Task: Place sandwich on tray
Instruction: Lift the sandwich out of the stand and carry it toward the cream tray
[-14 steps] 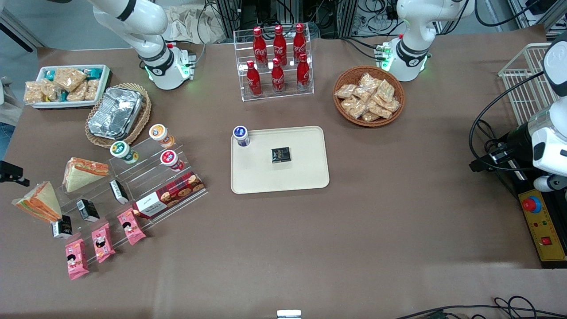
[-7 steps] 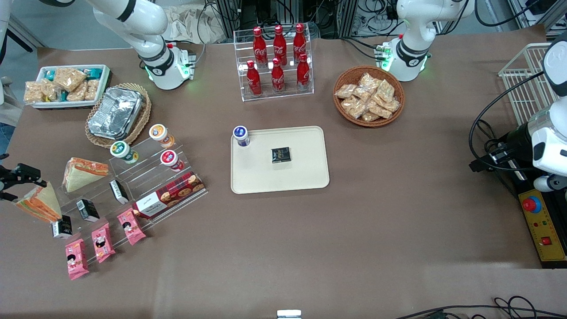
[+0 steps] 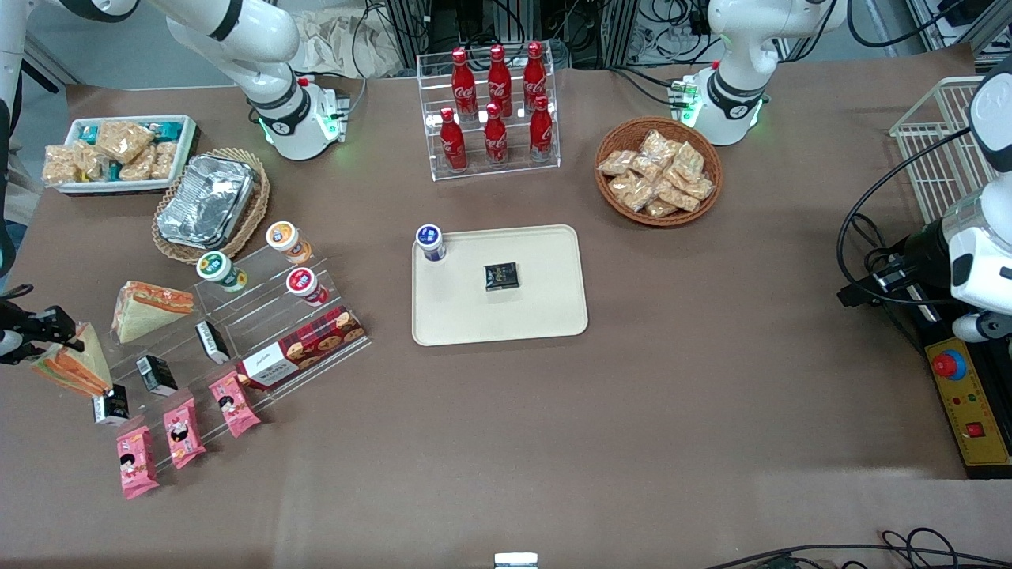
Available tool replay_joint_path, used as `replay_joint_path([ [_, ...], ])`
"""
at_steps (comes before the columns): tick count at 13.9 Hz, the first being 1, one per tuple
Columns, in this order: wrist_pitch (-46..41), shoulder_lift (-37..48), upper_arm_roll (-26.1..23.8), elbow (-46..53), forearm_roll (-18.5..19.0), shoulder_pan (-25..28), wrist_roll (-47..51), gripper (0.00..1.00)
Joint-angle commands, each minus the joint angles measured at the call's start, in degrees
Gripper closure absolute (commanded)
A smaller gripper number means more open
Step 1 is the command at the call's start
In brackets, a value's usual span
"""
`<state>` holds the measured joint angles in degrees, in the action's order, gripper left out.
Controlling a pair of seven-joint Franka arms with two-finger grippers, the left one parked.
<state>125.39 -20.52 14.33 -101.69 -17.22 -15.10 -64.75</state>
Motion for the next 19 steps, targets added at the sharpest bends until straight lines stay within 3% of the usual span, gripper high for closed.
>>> replay_joint_path([
  [1, 0.73, 0.91, -0.10, 0.79, -1.77, 0.15, -2.05, 1.00],
  [3, -0.05, 3.54, -0.27, 1.93, -1.24, 0.59, -2.05, 1.00],
  [7, -5.66, 10.13, -0.27, 3.43, 8.85, 6.73, -2.05, 1.00],
  [12, -16.31, 14.18, -0.45, 3.52, 9.57, 18.05, -5.82, 1.00],
  [17, -19.66, 14.63, -0.45, 3.17, 9.66, 33.87, -6.27, 1.00],
  [19, -18.44, 14.19, -0.45, 2.90, 11.41, 40.47, -6.27, 1.00],
])
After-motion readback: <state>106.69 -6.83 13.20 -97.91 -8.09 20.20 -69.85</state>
